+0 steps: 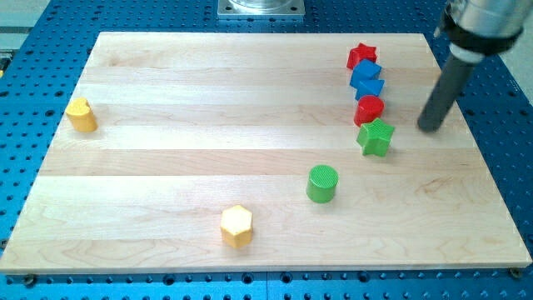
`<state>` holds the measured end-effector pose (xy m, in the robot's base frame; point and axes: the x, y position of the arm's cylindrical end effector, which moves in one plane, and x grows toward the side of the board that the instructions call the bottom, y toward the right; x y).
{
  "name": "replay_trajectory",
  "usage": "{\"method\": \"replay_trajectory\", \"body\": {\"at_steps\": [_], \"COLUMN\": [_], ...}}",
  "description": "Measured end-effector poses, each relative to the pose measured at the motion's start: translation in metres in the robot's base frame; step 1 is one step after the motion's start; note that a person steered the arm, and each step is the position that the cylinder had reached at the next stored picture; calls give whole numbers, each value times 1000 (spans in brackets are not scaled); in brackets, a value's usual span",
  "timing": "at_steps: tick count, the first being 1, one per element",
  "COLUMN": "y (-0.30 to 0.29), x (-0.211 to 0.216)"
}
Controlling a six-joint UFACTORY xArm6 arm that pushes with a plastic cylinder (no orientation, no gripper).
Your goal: Separate the red star from the vertical line of blocks
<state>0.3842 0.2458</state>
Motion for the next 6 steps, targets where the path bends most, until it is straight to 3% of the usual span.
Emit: {"method": "replay_trajectory", "body": {"at_steps": [1,2,3,4,5,6], "y": [-6,-38,-44,-137,-145,-109], "x": [-63,-86,-95,-104,-96,-109]}}
